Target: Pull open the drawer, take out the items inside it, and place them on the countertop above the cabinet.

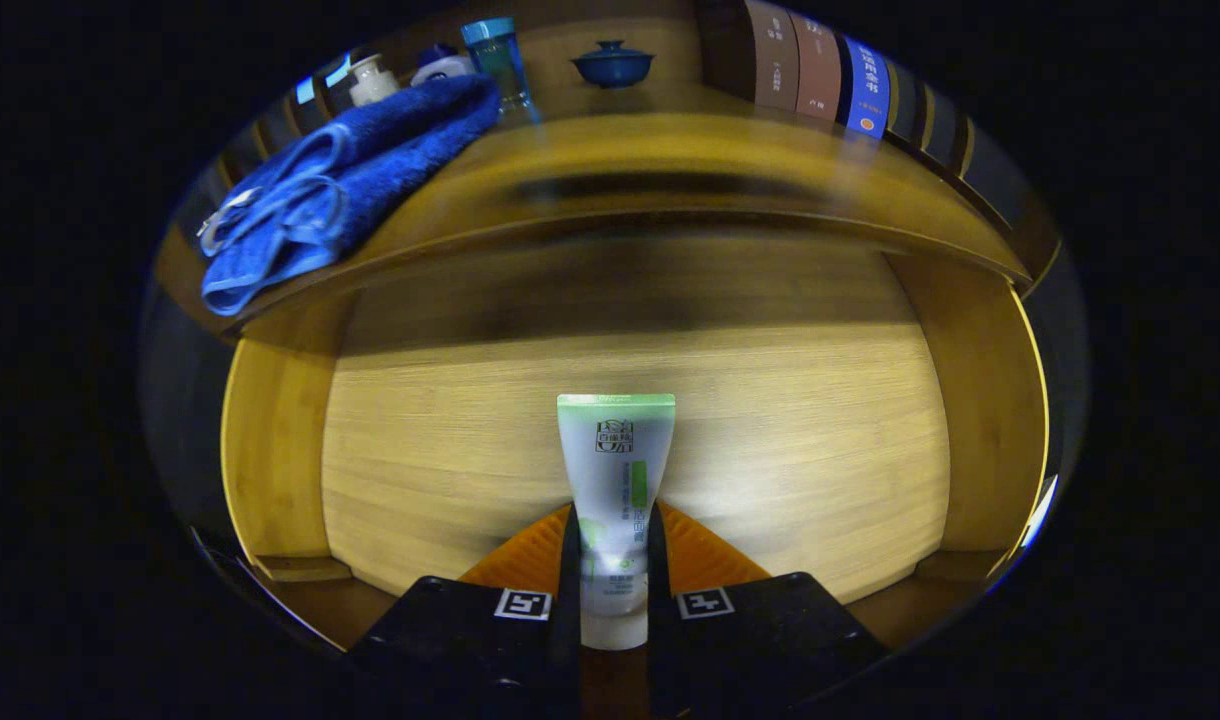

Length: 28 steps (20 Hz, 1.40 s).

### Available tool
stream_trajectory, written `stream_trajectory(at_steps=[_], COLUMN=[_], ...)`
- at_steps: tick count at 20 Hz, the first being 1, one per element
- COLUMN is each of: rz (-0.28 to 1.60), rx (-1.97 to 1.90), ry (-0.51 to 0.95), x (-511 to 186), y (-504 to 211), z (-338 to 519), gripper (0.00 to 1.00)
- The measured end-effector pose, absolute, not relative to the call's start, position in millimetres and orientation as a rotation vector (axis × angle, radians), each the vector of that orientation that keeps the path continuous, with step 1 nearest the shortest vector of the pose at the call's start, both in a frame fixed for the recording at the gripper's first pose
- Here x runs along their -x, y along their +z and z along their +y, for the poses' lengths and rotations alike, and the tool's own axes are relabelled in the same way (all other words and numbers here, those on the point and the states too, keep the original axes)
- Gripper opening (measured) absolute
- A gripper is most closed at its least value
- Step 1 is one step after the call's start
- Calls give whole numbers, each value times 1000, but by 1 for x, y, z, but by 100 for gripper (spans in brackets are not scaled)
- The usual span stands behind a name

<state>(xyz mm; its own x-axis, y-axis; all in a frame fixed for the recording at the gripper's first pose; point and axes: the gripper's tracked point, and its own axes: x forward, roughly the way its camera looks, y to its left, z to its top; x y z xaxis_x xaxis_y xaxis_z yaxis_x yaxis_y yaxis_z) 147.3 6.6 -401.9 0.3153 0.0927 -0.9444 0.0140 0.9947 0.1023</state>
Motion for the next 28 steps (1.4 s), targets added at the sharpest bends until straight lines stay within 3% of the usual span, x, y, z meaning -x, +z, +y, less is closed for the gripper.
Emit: stream_trajectory(at_steps=[9,14,21,28], rz=[1027,1015,1047,1131], rx=[-136,-159,-101,-80], ry=[87,106,67,33], x=[-132,-177,-267,-315], y=[-305,-271,-271,-306], z=[0,5,5,1], gripper=[31,30,31,30])
